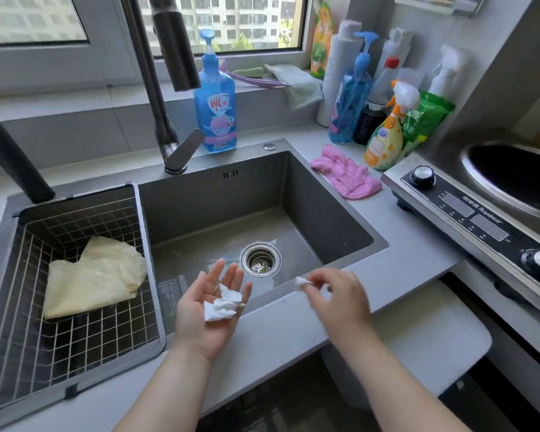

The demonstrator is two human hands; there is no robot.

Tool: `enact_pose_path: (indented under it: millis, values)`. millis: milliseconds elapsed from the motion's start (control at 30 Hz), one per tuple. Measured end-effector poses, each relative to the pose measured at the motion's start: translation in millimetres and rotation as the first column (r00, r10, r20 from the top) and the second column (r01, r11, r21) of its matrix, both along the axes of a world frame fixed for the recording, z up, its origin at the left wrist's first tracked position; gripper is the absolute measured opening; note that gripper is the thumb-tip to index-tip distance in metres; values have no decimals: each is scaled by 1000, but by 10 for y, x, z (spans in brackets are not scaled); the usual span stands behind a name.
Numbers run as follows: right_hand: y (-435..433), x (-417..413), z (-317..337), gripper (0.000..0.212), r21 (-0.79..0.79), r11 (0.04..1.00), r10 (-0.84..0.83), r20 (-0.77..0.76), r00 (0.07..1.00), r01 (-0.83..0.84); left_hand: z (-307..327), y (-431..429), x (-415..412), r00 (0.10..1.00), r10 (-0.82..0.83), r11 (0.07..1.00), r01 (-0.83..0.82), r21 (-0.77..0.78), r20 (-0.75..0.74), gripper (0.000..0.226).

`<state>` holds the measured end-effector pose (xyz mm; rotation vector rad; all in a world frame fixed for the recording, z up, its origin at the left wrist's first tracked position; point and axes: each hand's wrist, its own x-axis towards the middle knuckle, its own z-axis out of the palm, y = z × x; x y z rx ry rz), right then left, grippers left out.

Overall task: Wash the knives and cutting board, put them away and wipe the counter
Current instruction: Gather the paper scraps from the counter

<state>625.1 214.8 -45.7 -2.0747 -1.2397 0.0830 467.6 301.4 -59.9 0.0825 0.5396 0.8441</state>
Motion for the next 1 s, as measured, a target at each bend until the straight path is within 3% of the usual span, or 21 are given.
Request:
enact_pose_path:
  millis: [67, 133, 333, 400, 600, 767, 900, 1000]
  values:
    - [144, -356, 101, 15, 241, 960, 102, 169, 980, -141, 32, -4, 27, 1000, -28, 999, 28, -16, -9, 52]
    - [255, -655, 165, 14, 328, 913, 164, 249, 955, -242, 91, -13, 35, 999, -37, 998, 35, -54, -30, 17]
    - [450, -917, 8, 30, 106, 970, 159, 399, 903, -218, 220, -50, -96, 997, -76, 996, 74, -53, -21, 22]
    - [451, -973, -20, 29, 112, 971, 146, 420, 895, -211, 227, -13, -157, 997, -78, 995, 76, -63, -20, 23]
    - [468, -997, 54, 19, 208, 966, 67, 362, 930, -151, 126, 144, -281, 996, -84, 989, 85, -119, 19, 39]
    - [276, -710, -9, 28, 103, 995, -33, 285, 958, 4, 97, 221, -310, 998, -68, 985, 69, -156, 10, 48]
    - [-16, -424, -28, 32, 22, 989, -146, 48, 988, 145, 67, 150, -260, 998, -59, 982, 58, -178, -3, 49]
    - [-317, -149, -59, 19, -102, 974, -218, -216, 952, 200, 143, -4, -146, 997, -79, 986, 80, -148, 18, 30]
